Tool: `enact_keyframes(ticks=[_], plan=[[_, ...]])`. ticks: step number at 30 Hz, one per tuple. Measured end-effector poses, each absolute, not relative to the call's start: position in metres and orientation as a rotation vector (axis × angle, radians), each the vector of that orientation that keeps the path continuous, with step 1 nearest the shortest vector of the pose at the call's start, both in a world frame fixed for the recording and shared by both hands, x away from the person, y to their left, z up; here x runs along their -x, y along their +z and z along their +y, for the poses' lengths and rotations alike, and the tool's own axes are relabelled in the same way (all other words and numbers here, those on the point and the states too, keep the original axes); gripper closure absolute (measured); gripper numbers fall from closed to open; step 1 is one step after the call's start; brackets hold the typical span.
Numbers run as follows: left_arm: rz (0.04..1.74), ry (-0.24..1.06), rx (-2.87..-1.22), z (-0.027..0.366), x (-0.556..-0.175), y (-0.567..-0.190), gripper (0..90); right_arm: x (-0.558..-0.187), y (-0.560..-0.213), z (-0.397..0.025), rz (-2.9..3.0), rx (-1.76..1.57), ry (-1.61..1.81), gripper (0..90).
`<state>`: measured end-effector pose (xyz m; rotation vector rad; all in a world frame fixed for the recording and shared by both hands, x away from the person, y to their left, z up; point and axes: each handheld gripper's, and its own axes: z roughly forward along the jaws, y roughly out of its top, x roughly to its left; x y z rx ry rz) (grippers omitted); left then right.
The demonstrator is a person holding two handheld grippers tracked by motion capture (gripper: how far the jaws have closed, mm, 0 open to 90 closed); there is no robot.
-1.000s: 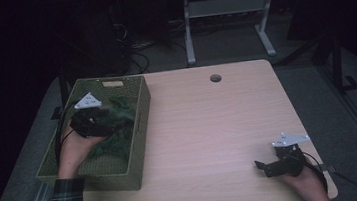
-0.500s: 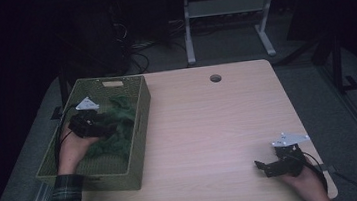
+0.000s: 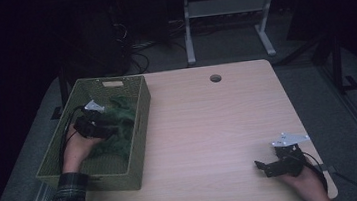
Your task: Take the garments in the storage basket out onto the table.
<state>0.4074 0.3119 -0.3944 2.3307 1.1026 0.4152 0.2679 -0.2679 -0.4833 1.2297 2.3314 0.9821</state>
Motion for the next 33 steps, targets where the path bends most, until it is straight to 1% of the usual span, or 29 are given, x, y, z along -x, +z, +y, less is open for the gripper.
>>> enact_keyframes(ticks=[1, 6, 13, 16, 18, 19, 21, 22, 25, 33], plan=[[1.130, 0.398, -2.334, 0.312, -0.409, -0.398, 35.3, -0.268, -0.483, -0.268, 2.331, -1.230, 0.982, 1.7], [1.182, 0.389, -2.363, 0.314, -0.413, -0.406, 35.9, -0.268, -0.483, -0.268, 2.331, -1.230, 0.982, 1.7], [1.226, 0.373, -2.388, 0.311, -0.415, -0.415, 44.6, -0.268, -0.483, -0.268, 2.331, -1.230, 0.982, 1.7], [1.237, 0.361, -2.388, 0.311, -0.415, -0.415, 53.5, -0.268, -0.483, -0.268, 2.331, -1.230, 0.982, 1.7], [1.247, 0.345, -2.390, 0.311, -0.415, -0.415, 64.3, -0.268, -0.483, -0.268, 2.331, -1.230, 0.982, 1.7], [1.257, 0.333, -2.390, 0.311, -0.415, -0.415, 64.3, -0.268, -0.483, -0.268, 2.331, -1.230, 0.982, 1.7], [1.279, 0.308, -2.392, 0.310, -0.414, -0.413, 75.6, -0.268, -0.483, -0.268, 2.331, -1.230, 0.982, 1.7], [1.279, 0.308, -2.392, 0.310, -0.414, -0.413, 77.1, -0.268, -0.483, -0.268, 2.331, -1.230, 0.982, 1.7], [1.301, 0.289, -2.376, 0.310, -0.413, -0.410, 78.8, -0.268, -0.483, -0.268, 2.331, -1.230, 0.982, 1.7], [1.283, 0.290, -2.333, 0.311, -0.407, -0.401, 80.5, -0.268, -0.483, -0.268, 2.331, -1.230, 0.982, 1.7]])
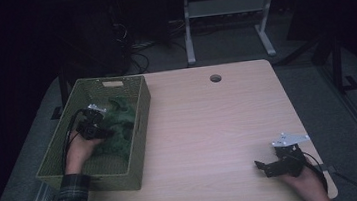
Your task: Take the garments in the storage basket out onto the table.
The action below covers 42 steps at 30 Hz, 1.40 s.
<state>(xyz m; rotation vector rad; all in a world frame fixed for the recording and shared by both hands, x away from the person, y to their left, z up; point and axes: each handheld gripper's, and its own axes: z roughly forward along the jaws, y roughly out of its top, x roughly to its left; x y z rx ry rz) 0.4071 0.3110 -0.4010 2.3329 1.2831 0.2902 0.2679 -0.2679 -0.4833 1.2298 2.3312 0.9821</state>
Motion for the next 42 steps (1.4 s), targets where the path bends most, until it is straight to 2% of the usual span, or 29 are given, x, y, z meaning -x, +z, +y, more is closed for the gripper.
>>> enact_keyframes(ticks=[14, 26, 42], plan=[[1.193, 0.381, -2.118, 0.322, -0.381, -0.362, 81.3, -0.268, -0.483, -0.268, 2.331, -1.230, 0.982, 1.7], [1.135, 0.401, -1.942, 0.334, -0.368, -0.345, 81.7, -0.268, -0.483, -0.268, 2.331, -1.230, 0.982, 1.7], [1.039, 0.429, -1.845, 0.334, -0.357, -0.308, 82.6, -0.268, -0.483, -0.268, 2.331, -1.230, 0.982, 1.7]])
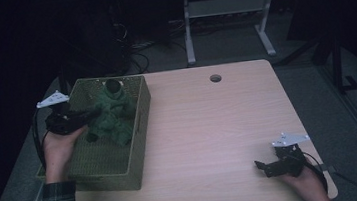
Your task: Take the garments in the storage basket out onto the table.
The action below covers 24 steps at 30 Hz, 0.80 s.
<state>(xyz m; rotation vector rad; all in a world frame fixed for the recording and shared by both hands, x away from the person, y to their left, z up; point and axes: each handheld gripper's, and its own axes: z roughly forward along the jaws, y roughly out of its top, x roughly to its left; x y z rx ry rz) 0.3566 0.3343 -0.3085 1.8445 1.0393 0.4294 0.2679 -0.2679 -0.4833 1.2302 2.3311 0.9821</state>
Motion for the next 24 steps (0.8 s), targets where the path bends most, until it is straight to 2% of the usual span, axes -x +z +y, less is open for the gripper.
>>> enact_keyframes(ticks=[14, 24], plan=[[0.936, 0.464, -1.788, 0.329, -0.346, -0.263, 82.5, -0.268, -0.483, -0.268, 2.331, -1.230, 0.982, 1.7], [0.837, 0.468, -1.757, 0.311, -0.336, -0.235, 82.5, -0.268, -0.483, -0.268, 2.331, -1.230, 0.982, 1.7]])
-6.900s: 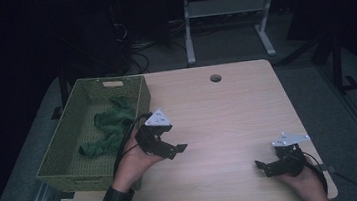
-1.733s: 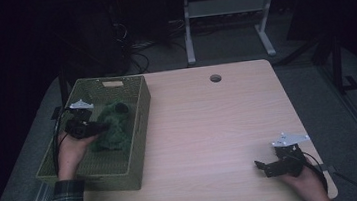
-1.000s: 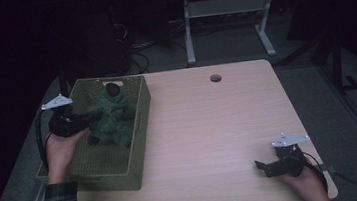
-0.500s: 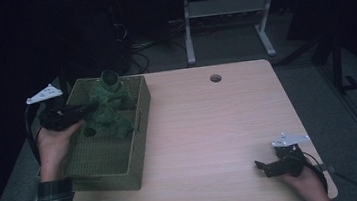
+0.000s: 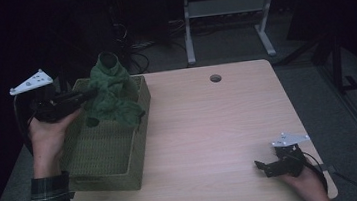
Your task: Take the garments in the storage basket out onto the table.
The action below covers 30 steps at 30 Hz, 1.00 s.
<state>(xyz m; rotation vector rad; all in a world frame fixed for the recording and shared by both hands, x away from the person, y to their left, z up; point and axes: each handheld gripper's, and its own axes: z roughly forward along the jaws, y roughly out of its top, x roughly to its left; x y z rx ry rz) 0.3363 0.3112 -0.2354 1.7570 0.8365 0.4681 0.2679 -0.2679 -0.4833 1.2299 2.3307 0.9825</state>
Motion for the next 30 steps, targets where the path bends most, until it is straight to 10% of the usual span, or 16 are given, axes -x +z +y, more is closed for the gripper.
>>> enact_keyframes(ticks=[30], plan=[[0.646, 0.348, -1.795, 0.206, -0.342, -0.235, 82.4, -0.268, -0.483, -0.268, 2.331, -1.230, 0.983, 1.7]])
